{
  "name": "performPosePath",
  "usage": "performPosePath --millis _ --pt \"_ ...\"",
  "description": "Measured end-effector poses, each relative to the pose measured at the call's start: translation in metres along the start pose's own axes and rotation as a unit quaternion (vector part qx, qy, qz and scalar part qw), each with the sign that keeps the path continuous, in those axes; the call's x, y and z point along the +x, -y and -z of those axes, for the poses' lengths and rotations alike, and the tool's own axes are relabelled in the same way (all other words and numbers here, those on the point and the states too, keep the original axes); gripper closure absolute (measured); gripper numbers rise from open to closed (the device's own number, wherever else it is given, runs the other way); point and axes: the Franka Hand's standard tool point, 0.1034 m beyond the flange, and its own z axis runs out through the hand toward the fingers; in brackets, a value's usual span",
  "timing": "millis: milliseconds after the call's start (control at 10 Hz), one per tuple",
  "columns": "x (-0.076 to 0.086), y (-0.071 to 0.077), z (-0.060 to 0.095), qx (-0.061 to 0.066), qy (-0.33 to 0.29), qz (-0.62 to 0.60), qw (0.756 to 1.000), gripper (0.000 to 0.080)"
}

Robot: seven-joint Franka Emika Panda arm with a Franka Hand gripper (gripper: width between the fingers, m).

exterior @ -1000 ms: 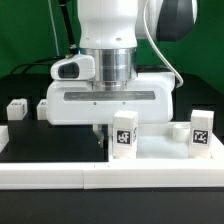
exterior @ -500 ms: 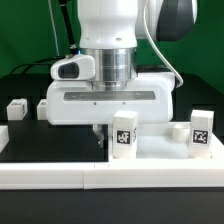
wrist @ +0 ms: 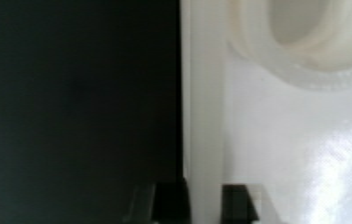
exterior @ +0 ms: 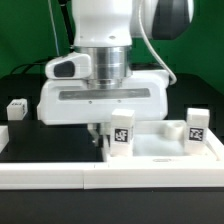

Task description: Assemble square table

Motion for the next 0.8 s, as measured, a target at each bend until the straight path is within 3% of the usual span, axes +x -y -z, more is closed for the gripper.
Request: performPosePath --millis 200,500,700,800 --pt "-0.004 -0.023 -0.002 -0.001 -0.003 0.094 0.996 0.0742" --pt "-0.004 -0.023 -0.003 -0.004 -0.002 0.175 0.985 0.0742" --pt "0.006 -0.006 -0.001 -0.014 0.000 0.255 0.967 0.0742" --pt "0.009 -0.004 0.000 -0.018 -0.003 0.302 0.953 0.0742"
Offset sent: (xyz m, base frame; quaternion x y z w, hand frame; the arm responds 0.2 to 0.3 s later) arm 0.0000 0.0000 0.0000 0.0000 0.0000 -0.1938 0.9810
